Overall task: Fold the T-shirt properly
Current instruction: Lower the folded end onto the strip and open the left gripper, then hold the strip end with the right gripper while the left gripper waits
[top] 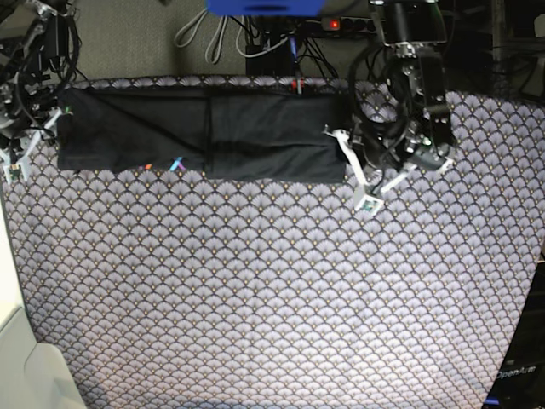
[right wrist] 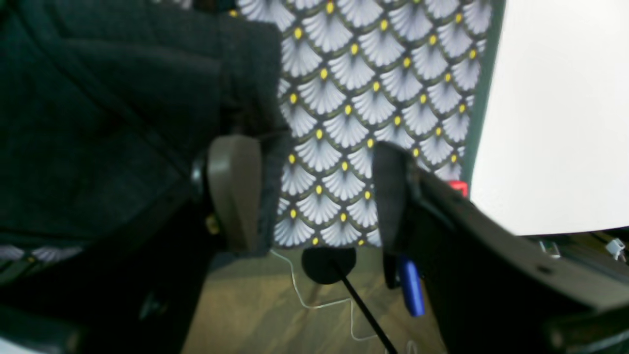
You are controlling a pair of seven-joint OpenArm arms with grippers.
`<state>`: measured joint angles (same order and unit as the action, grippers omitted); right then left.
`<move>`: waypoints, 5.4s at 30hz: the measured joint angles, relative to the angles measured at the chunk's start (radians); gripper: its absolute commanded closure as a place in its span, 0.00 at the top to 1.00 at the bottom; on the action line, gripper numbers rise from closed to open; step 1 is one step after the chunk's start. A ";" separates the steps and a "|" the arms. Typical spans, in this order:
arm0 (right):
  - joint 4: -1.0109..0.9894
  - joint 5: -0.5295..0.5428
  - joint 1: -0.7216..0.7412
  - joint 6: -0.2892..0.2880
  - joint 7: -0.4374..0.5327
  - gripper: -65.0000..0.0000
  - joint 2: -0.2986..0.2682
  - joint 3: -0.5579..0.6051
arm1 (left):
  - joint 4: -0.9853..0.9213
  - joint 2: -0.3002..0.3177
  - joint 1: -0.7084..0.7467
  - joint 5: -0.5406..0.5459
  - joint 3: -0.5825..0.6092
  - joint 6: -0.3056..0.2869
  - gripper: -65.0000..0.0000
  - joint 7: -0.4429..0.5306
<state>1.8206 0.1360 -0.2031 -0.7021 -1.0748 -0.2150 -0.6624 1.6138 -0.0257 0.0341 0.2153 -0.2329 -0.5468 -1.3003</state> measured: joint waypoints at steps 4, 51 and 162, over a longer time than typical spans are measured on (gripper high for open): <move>0.000 0.007 0.000 0.000 -0.003 0.57 0.016 -0.001 | 0.003 -0.002 -0.001 -0.006 -0.001 0.000 0.01 -0.001; -0.211 0.278 0.059 0.000 -0.066 0.66 -0.070 0.008 | 0.007 -0.005 -0.002 -0.006 -0.008 0.000 0.01 -0.005; -0.345 0.282 0.105 0.007 -0.092 0.00 -0.039 0.067 | 0.009 -0.005 -0.002 -0.010 -0.008 0.000 0.01 -0.005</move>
<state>1.4757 0.4179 -0.0978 -0.6952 -1.1667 -0.2535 -0.5953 1.6230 -0.0303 0.0322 0.2058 -0.2413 -0.5468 -1.3048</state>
